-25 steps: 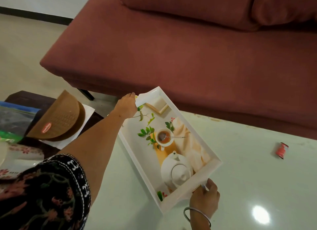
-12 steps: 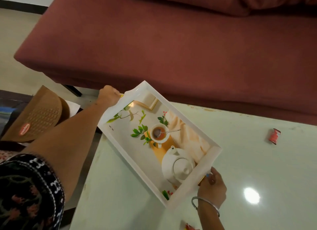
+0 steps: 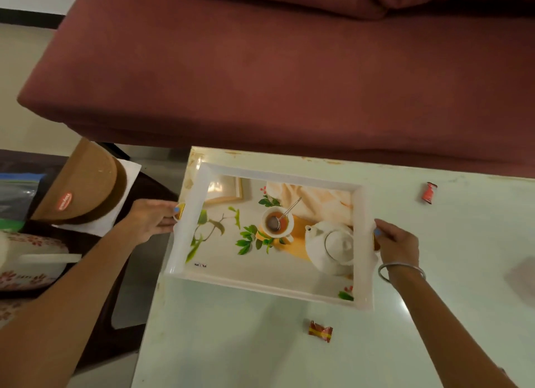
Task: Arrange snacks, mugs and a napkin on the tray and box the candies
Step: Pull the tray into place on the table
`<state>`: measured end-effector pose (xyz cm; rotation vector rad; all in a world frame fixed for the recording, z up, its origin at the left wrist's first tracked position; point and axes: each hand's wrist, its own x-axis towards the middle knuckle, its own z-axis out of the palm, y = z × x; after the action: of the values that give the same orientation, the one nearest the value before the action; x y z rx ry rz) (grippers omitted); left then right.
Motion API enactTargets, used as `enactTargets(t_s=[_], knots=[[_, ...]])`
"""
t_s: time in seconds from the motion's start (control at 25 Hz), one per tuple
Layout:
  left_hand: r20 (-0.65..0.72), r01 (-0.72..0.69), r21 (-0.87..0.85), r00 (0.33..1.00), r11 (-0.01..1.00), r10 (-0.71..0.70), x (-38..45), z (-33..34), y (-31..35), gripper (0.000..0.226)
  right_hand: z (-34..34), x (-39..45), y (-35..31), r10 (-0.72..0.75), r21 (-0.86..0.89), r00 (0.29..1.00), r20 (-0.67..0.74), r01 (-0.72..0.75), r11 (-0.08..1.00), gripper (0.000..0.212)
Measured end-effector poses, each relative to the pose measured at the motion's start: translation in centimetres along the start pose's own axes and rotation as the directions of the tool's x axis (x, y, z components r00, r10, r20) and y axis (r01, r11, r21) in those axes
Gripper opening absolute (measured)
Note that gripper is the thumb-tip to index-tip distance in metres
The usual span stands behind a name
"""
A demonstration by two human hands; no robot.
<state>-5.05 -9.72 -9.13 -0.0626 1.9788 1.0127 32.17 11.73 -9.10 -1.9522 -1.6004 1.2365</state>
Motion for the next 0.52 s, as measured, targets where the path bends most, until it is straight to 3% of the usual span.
enactTargets(t_s=[0.32, 0.52], knots=[[-0.074, 0.004, -0.061, 0.997, 0.998, -0.009, -0.6, 1.1, -3.6, 0.006, -0.9, 1.0, 2.8, -0.039, -0.03, 0.989, 0.142, 0.044, 0.999, 0.035], [-0.116, 0.007, -0.033, 0.993, 0.999, -0.011, -0.3, 1.5, -4.4, 0.007, -0.6, 1.5, 3.8, -0.049, -0.011, 0.99, 0.129, 0.051, 0.999, 0.034]])
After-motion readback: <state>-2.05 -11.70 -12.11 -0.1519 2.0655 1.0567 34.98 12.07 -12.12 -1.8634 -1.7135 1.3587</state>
